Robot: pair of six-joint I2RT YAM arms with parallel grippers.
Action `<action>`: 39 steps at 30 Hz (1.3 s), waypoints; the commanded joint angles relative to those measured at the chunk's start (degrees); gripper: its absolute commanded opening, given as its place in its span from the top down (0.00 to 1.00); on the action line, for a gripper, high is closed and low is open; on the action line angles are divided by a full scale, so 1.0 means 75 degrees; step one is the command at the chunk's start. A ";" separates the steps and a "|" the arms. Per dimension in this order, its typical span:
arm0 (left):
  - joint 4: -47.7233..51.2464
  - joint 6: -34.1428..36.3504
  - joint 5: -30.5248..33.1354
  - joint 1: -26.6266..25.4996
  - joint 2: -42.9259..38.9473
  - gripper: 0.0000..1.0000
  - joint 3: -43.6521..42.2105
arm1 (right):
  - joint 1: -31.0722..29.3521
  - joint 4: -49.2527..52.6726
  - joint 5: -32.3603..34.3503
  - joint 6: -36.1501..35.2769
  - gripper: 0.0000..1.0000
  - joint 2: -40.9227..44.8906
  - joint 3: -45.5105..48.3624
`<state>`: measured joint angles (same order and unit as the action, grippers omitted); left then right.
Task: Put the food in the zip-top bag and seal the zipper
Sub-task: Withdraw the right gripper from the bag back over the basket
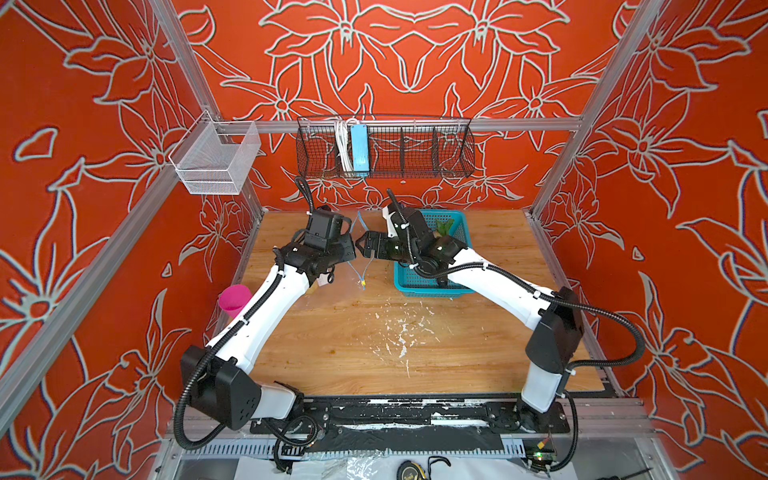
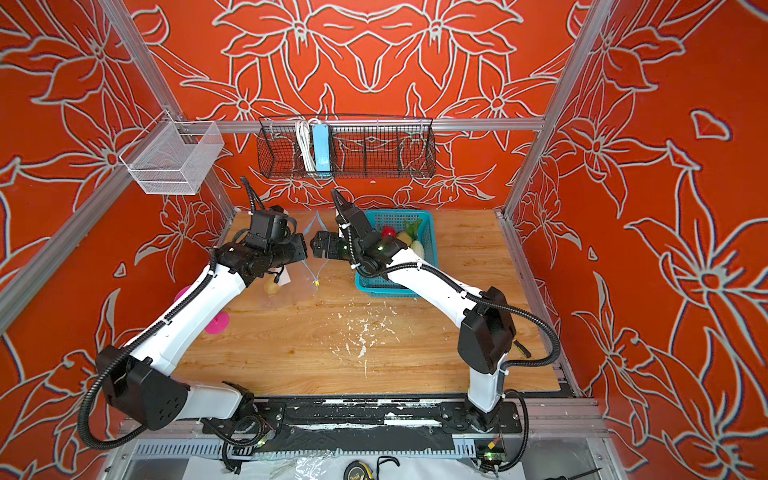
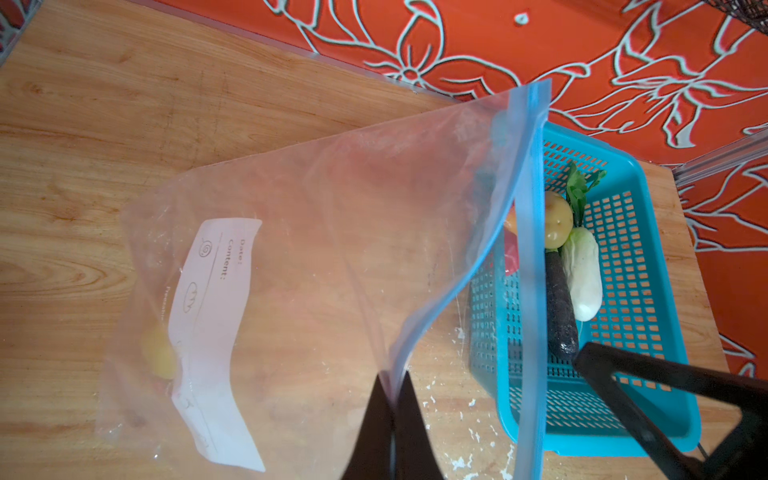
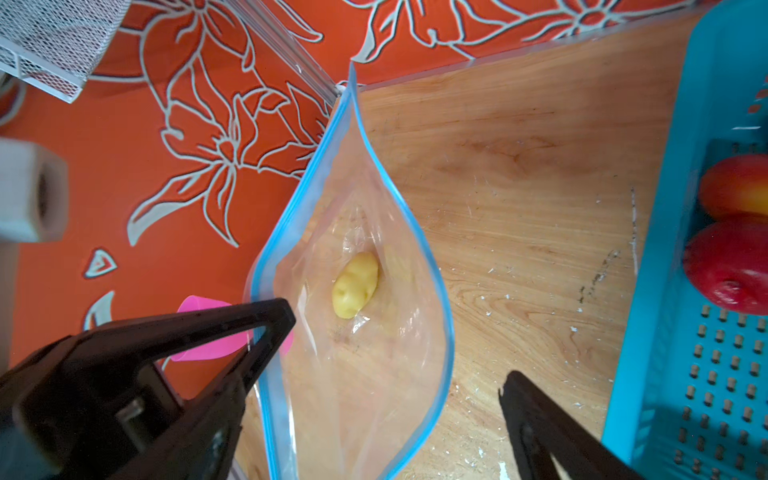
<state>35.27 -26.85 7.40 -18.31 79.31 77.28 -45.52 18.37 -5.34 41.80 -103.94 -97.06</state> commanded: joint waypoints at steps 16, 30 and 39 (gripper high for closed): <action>0.0020 -0.0009 -0.0061 0.0050 -0.0004 1.00 -0.0073 | -0.0001 -0.0211 0.1392 -0.0217 0.02 0.0921 0.0876; 0.0044 -0.0040 -0.0119 0.0050 -0.0015 1.00 -0.0040 | 0.0007 0.0528 0.2940 0.0288 0.02 0.1136 0.1244; 0.0055 -0.0070 -0.0167 0.0051 -0.0071 1.00 -0.0050 | 0.0291 0.0110 0.3613 0.1626 0.02 0.1659 0.2452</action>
<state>35.29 -27.05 6.15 -18.31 79.31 77.21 -44.51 20.29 18.81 48.88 -93.23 -80.05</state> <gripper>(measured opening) 0.049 0.978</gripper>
